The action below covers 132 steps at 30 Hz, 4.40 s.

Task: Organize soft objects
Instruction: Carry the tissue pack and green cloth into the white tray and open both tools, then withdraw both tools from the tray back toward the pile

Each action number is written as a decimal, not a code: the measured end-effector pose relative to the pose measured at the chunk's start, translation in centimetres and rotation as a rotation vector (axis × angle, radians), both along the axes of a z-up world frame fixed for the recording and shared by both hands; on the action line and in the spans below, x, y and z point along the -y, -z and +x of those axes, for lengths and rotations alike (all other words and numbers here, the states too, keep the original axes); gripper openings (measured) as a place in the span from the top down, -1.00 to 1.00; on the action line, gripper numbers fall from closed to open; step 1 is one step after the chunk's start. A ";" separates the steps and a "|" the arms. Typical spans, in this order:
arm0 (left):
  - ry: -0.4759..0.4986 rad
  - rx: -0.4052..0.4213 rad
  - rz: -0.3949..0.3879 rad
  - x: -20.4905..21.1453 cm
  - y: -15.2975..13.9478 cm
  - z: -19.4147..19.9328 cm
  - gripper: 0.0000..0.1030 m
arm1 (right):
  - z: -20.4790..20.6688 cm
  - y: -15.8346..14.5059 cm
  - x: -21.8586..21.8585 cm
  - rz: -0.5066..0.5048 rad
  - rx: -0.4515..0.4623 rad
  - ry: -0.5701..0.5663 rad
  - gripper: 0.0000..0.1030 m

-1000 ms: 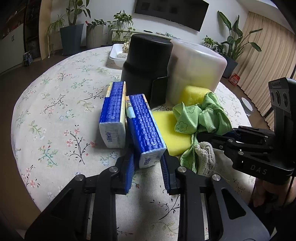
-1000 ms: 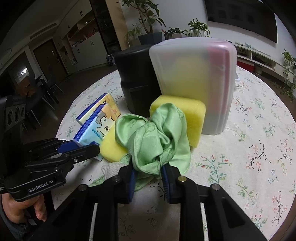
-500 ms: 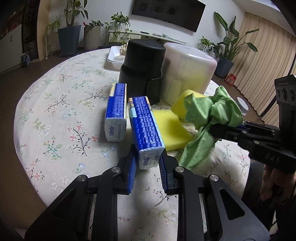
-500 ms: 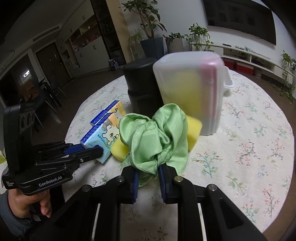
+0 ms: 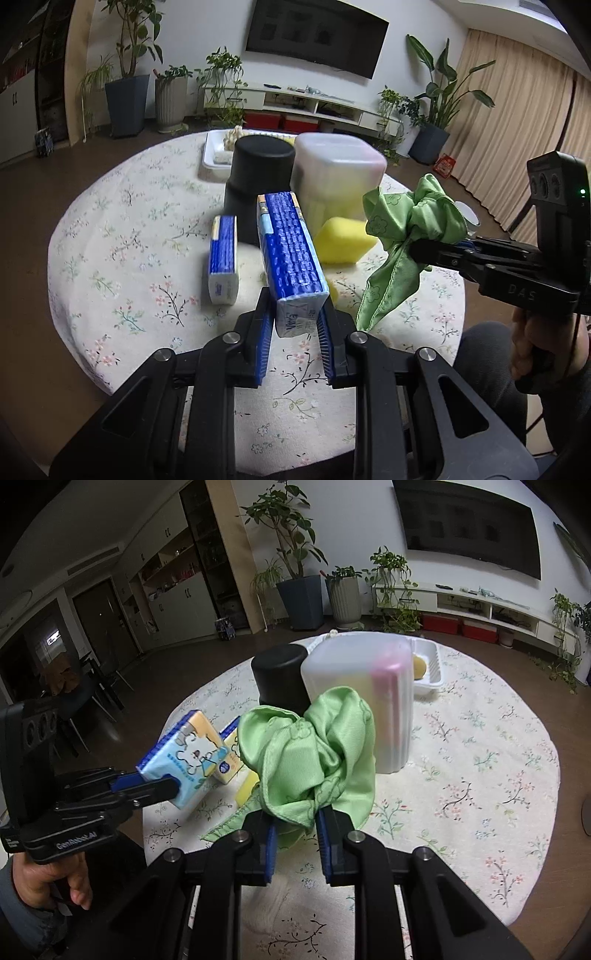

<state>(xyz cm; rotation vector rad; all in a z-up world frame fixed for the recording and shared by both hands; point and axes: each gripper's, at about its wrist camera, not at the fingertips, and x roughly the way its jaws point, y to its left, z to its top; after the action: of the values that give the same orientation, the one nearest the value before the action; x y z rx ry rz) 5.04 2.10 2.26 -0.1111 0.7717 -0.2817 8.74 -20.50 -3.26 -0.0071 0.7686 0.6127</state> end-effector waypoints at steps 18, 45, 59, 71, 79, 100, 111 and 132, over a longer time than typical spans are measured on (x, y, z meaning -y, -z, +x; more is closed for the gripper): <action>0.011 0.075 0.052 -2.3 -5.6 2.6 0.61 | 1.6 -5.6 4.2 -0.035 0.072 0.067 0.61; 0.078 0.035 0.210 -4.7 -6.6 25.9 0.60 | 24.5 -7.7 3.1 -0.184 0.078 0.073 0.60; 0.203 -0.035 0.276 -1.4 -1.5 35.1 0.60 | 33.4 -2.4 -4.3 -0.259 0.011 -0.117 0.59; 0.329 -0.056 0.297 0.7 1.5 34.5 0.59 | 34.4 2.1 -7.0 -0.315 -0.047 -0.285 0.58; 0.387 -0.129 0.289 1.5 3.0 34.2 0.55 | 35.4 4.2 -6.9 -0.351 -0.097 -0.278 0.53; 0.289 -0.217 0.242 0.9 5.1 37.0 0.55 | 35.4 5.6 -7.0 -0.376 -0.119 -0.259 0.47; 0.243 -0.180 0.273 0.1 4.2 36.6 -0.51 | 35.1 4.6 -5.9 -0.357 -0.102 -0.232 -0.46; 0.082 -0.041 0.225 -4.3 -0.3 35.1 -1.00 | 34.4 -1.3 -0.3 -0.205 0.039 -0.060 -1.00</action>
<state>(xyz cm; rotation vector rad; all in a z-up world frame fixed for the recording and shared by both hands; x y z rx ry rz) 40.10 6.43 2.55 0.1272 0.8446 -0.2691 43.11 -20.21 -1.96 -0.2303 0.7927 0.5874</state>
